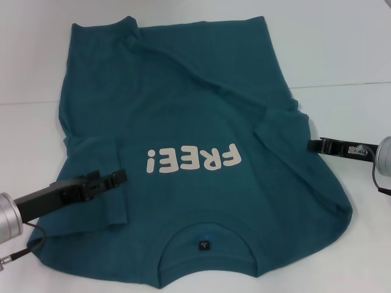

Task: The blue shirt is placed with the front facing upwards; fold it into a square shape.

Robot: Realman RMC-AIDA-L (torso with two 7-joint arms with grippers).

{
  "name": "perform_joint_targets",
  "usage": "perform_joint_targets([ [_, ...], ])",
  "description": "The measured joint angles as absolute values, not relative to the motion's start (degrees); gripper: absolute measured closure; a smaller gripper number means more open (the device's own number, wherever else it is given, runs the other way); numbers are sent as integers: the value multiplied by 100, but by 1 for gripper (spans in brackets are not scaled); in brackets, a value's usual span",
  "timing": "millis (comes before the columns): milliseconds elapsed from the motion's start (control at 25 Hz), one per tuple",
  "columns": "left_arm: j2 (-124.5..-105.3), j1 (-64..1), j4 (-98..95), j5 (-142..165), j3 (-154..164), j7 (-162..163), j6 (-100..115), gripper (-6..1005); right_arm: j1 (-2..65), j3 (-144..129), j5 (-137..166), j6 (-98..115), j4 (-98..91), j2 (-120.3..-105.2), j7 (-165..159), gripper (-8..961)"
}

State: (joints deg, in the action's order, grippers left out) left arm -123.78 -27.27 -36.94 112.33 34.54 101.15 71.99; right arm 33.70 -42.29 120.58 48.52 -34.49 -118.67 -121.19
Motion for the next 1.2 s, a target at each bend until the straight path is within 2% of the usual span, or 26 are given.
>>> perform_joint_targets([
  [360, -12384, -2724, -3691, 11225, 3454, 10109, 7198, 94, 3327, -4227, 12058, 4887, -3459, -11859, -12134, 954],
  [760, -12384, -2732, -3690, 11223, 3444, 10107, 7191, 95, 3462, -4293, 12059, 5582, -3559, -11936, -11945, 952],
  [1200, -12384, -2756, -3674, 11223, 3436, 10107, 7174, 93, 3495, -4359, 12089, 6077, -3557, -11941, -11779, 949],
])
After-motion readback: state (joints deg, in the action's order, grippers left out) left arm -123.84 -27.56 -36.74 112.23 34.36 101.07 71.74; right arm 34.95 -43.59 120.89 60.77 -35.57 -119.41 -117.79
